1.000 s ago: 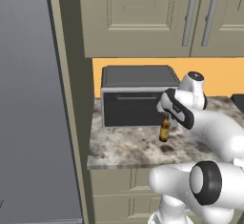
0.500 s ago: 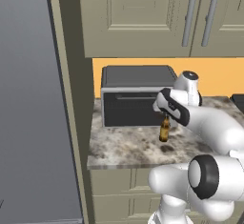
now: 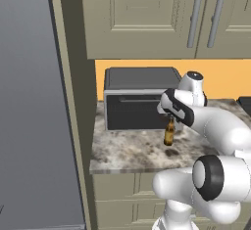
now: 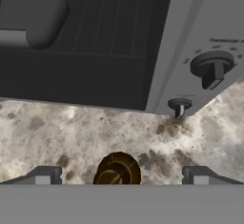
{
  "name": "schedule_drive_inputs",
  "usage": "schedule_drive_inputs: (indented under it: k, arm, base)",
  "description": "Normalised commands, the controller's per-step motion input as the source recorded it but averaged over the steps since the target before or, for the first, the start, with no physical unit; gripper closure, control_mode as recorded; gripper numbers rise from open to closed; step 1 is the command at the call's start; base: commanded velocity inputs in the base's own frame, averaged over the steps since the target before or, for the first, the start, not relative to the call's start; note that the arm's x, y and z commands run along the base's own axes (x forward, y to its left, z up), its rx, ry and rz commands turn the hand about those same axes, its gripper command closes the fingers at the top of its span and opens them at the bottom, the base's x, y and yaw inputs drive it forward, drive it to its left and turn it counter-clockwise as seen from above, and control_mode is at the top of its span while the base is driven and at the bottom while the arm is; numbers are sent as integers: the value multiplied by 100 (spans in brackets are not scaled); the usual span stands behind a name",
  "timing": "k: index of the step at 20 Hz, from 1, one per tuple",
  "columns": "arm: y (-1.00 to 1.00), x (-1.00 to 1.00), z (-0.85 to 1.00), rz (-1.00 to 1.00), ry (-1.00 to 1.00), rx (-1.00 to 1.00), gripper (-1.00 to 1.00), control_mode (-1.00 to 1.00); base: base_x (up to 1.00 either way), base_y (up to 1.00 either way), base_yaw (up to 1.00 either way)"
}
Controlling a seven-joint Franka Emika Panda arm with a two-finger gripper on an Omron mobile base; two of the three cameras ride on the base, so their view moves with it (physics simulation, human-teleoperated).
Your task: Move the drinks to the dining counter.
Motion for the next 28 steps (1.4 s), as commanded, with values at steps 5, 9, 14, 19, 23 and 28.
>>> schedule_drive_inputs:
  k: [5,9,14,19,23,28]
  arm:
    - [0,0,0,0,0,0,-100,-100]
    - [0,0,0,0,0,0,-100,-100]
    - [0,-4,-8,0,3,0,-100,-100]
    - [0,-21,-17,0,7,0,-100,-100]
    - [2,-4,-3,0,0,0,-100,-100]
    - [14,0,0,0,-3,0,-100,-100]
  base:
    - [0,0,0]
    - [0,0,0]
    - [0,0,0]
    - [0,0,0]
    - [0,0,0]
    - [0,0,0]
